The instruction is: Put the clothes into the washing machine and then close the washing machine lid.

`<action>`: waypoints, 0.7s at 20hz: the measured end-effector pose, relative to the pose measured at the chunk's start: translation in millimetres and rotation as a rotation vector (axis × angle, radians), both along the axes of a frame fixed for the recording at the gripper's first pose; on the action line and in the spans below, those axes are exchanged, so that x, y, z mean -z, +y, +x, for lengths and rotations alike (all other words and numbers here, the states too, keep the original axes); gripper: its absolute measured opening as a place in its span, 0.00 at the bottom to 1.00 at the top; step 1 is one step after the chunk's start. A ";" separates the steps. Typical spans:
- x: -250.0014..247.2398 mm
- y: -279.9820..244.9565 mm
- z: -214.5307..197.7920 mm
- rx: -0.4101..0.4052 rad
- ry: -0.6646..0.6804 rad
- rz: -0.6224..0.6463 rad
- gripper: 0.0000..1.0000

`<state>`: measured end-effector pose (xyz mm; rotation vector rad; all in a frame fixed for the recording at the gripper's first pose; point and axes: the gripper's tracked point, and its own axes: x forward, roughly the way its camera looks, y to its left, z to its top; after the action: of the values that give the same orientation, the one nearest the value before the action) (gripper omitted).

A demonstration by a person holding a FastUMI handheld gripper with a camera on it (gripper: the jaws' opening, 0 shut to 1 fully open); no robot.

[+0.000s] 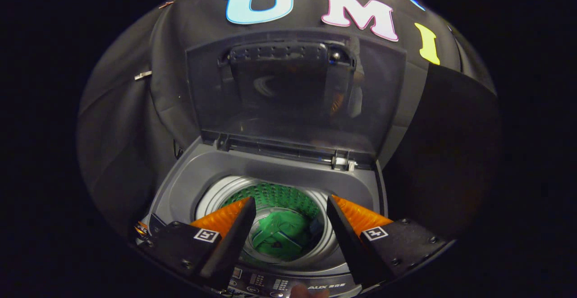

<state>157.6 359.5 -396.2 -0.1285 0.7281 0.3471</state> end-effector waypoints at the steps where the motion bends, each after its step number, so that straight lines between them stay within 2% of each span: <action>1: -7.0 -0.8 -1.0 -0.002 -0.015 0.010 0.99; 6: -60.8 -0.9 -0.2 -0.016 -0.134 0.059 0.99; 14: -209.1 -12.1 12.9 0.026 -0.401 0.248 0.98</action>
<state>170.5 347.4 -187.0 0.0462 0.2869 0.3700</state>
